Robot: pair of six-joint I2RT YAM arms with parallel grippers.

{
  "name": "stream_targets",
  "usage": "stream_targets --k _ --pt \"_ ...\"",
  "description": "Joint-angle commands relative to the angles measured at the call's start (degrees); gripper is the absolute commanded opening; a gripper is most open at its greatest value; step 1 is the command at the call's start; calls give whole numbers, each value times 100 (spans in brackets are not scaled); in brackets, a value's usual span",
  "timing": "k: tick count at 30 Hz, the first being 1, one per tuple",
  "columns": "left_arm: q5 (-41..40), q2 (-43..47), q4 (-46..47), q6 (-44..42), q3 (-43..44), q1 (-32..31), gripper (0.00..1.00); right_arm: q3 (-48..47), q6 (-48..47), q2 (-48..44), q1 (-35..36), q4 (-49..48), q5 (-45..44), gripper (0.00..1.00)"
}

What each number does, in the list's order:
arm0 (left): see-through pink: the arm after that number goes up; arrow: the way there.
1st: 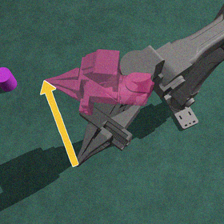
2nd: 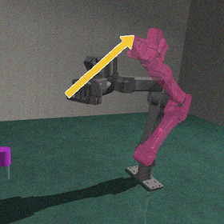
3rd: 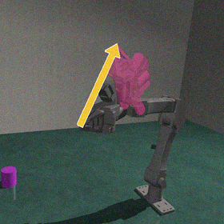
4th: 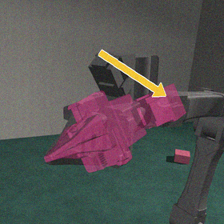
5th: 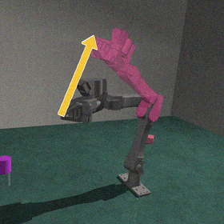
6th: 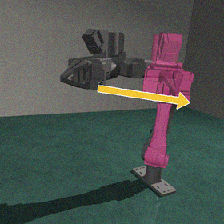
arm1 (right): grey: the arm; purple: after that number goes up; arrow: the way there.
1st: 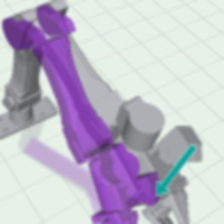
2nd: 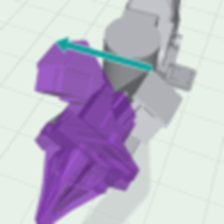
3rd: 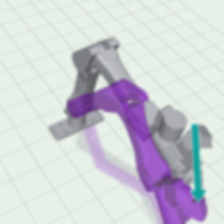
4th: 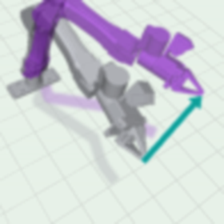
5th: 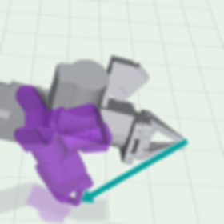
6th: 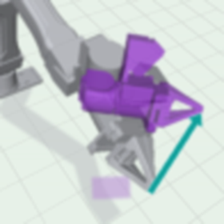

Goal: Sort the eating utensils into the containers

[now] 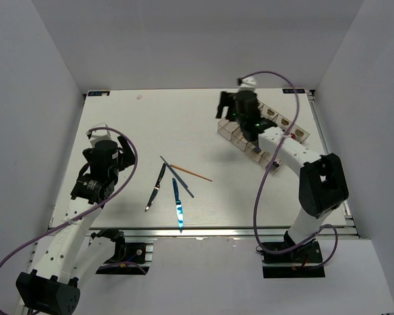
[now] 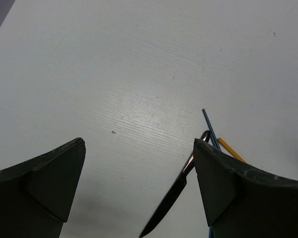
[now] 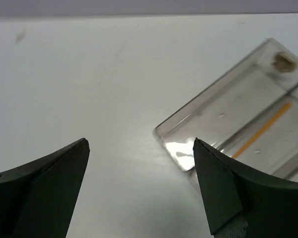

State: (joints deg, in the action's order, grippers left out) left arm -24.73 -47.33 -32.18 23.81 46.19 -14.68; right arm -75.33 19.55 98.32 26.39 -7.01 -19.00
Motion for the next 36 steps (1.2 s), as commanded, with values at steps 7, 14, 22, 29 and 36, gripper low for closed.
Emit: stream_targets --k 7,14,22,29,36 --pt "-23 75 10 -17 3 17 98 -535 -2719 599 1789 2133 1848 77" --pt "-93 189 10 1 -23 17 98 -1466 -3255 1619 2159 2616 2356 40" --pt "-5 154 2 -17 -14 17 98 -2020 -3555 2296 2432 2819 2673 41" --pt "-5 198 19 -17 -14 17 98 -2179 -3642 2603 2511 2757 2604 41" --pt "-5 207 19 -17 -23 17 98 -2311 -3730 2885 2511 2713 2437 38"
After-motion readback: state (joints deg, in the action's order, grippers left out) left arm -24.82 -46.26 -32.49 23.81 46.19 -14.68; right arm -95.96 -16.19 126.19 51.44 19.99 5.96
